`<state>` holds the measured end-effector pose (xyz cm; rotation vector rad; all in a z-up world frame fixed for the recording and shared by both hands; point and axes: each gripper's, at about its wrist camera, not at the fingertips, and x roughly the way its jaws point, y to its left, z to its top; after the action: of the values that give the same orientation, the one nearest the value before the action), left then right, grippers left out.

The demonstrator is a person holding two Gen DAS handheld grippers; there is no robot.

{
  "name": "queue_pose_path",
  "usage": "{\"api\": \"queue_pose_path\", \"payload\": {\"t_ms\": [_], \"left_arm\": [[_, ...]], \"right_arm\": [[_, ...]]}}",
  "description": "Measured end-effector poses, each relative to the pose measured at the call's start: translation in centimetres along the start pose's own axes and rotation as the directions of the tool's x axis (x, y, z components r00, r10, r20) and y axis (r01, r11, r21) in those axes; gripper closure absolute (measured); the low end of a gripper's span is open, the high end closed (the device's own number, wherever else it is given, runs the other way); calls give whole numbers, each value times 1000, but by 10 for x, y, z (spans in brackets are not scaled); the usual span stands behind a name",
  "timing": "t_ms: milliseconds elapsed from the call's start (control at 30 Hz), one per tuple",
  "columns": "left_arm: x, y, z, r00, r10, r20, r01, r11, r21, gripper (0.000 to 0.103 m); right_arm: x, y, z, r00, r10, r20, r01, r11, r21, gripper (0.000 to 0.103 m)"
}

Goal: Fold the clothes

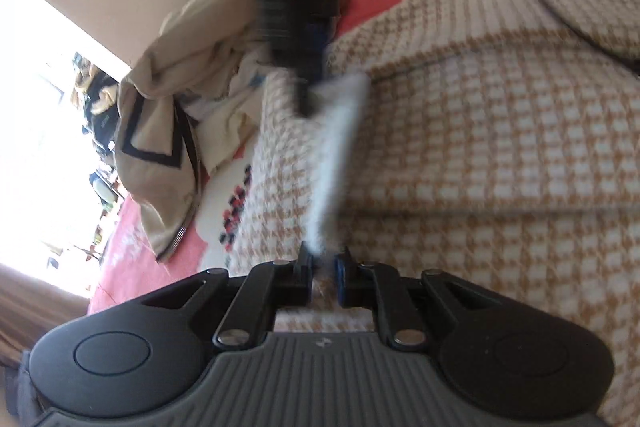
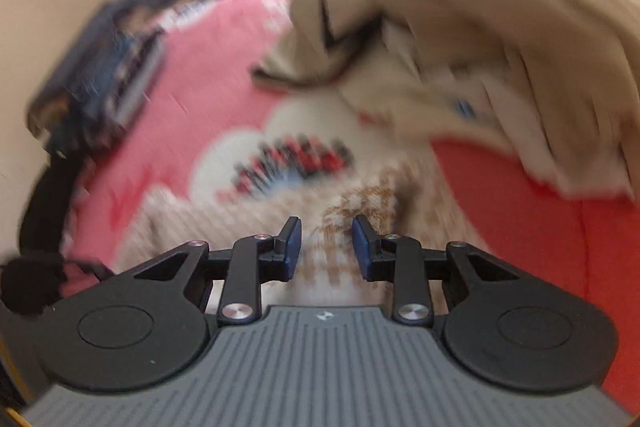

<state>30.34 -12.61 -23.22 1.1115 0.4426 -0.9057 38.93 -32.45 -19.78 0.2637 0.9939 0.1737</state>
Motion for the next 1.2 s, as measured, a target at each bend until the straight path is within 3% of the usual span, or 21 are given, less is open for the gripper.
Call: {"api": "queue_pose_path", "payload": {"t_ms": [67, 167, 233, 300, 400, 533, 567, 667, 700, 800, 833, 933, 1033, 1133, 1200], "left_arm": [[1, -2, -1, 1000, -1, -13, 1, 1000, 1, 82], [-5, 5, 2, 998, -35, -45, 33, 998, -46, 73], [-14, 20, 2, 992, -99, -79, 87, 986, -143, 72], [-27, 40, -1, 980, -176, -93, 143, 947, -287, 72], [-47, 76, -4, 977, -213, -27, 168, 838, -519, 70], [-38, 110, -8, 987, -142, 68, 141, 608, -781, 66], [-27, 110, -5, 988, -137, 65, 134, 586, -799, 66], [15, 95, -4, 981, -194, 2, 116, 582, -805, 64], [27, 91, -9, 978, -207, -25, 100, 570, -816, 64], [34, 88, -24, 983, -181, -3, 91, 510, -855, 64], [33, 89, -25, 984, -178, -3, 88, 502, -861, 64], [30, 87, -25, 988, -156, -18, 69, 536, -842, 65], [30, 86, -24, 990, -138, -28, 55, 563, -824, 65], [35, 88, -24, 992, -120, -42, 35, 577, -816, 65], [39, 92, -26, 993, -110, -43, 27, 573, -819, 65]], "right_arm": [[8, -10, -27, 1000, -1, -4, 1, 1000, 25, 79], [7, -12, -39, 997, 19, 74, -21, 999, 34, 78], [4, -16, -44, 995, 29, 96, -34, 998, 55, 78], [4, -17, -45, 993, 38, 109, -46, 997, 67, 78], [7, -17, -44, 992, 42, 118, -50, 997, 67, 78], [7, -14, -51, 988, 33, 152, -43, 997, 63, 77], [7, -14, -53, 986, 29, 163, -40, 997, 67, 77], [6, -11, -57, 982, 12, 189, -26, 997, 74, 77], [6, -9, -58, 981, 6, 195, -20, 997, 69, 77], [5, -4, -61, 979, -11, 204, 5, 1000, 31, 77], [5, -1, -60, 979, -19, 202, 17, 1000, 10, 77], [-2, 6, -54, 980, -36, 198, 44, 998, -33, 77], [-20, 9, -40, 962, -12, 274, 21, 999, -30, 77], [-12, 14, -21, 962, -27, 273, 46, 997, -64, 77], [10, 10, -12, 973, -57, 225, 73, 995, -63, 77]]}}
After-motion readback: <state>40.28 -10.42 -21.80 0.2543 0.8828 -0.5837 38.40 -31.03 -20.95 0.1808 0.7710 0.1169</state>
